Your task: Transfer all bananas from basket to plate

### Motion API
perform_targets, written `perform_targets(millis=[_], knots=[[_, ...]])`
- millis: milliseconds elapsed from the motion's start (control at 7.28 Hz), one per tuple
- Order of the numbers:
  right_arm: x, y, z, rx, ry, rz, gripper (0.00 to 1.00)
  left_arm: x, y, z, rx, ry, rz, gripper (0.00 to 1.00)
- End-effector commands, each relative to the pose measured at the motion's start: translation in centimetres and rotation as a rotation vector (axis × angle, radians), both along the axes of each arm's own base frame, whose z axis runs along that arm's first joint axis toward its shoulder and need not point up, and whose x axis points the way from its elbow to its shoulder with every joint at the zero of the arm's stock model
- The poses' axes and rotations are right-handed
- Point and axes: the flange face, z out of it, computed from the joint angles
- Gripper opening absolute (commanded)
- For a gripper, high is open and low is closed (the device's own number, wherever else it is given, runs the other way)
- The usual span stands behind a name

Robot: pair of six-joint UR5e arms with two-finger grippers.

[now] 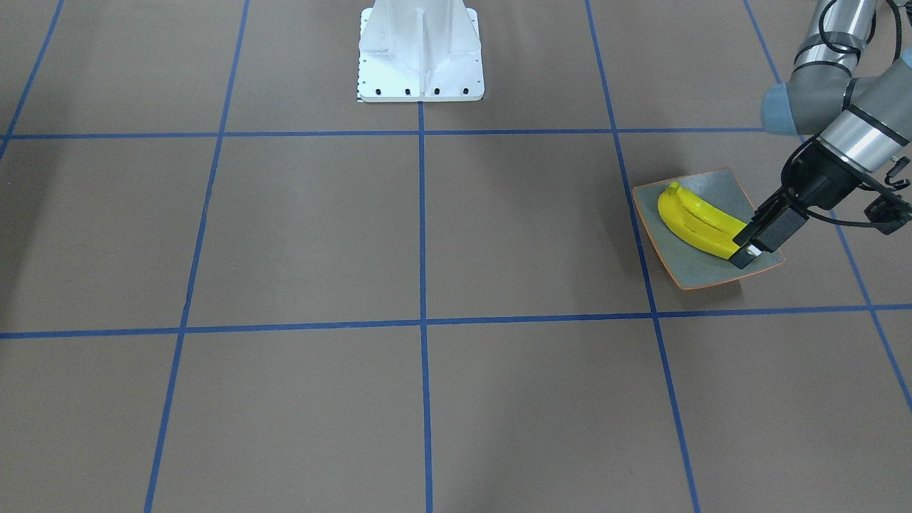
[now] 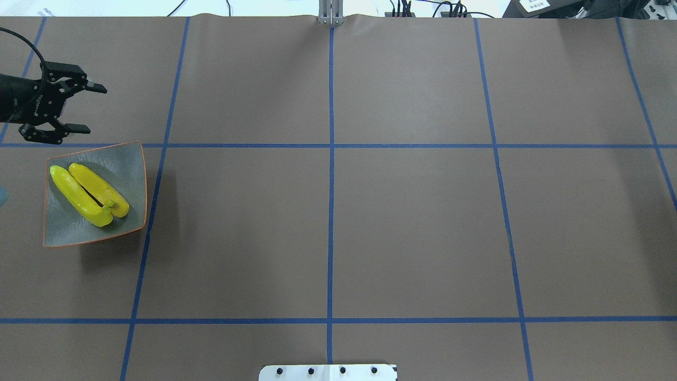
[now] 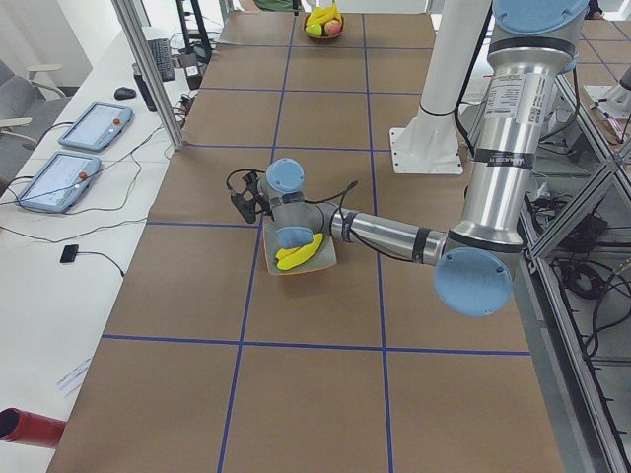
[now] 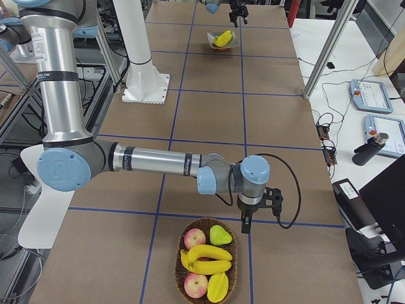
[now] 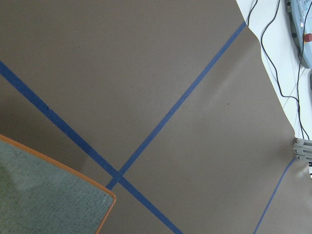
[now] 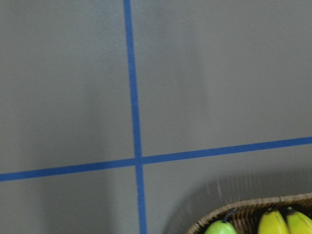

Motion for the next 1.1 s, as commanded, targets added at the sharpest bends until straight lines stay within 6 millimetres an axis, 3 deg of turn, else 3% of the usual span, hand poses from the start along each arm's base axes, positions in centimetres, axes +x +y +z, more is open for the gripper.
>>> perform_targets(millis=[0, 275, 549, 961], knots=[[0.4, 2.0, 3.2, -0.048, 0.009, -0.014, 1.0, 0.2, -0.2, -0.2, 0.004, 0.0, -0.001, 1.0], [0.3, 4.7, 5.3, -0.016, 0.002, -0.157, 1.0, 0.3, -0.2, -0.2, 0.004, 0.0, -0.001, 1.0], [0.2, 6.0, 6.1, -0.03, -0.019, -0.327, 1.0, 0.3, -0.2, -0.1, 0.004, -0.001, -0.001, 1.0], [0.3, 7.6, 7.5, -0.033, -0.029, -0.387, 0.99, 0.4, -0.2, -0.1, 0.022, -0.01, 0.004, 1.0]])
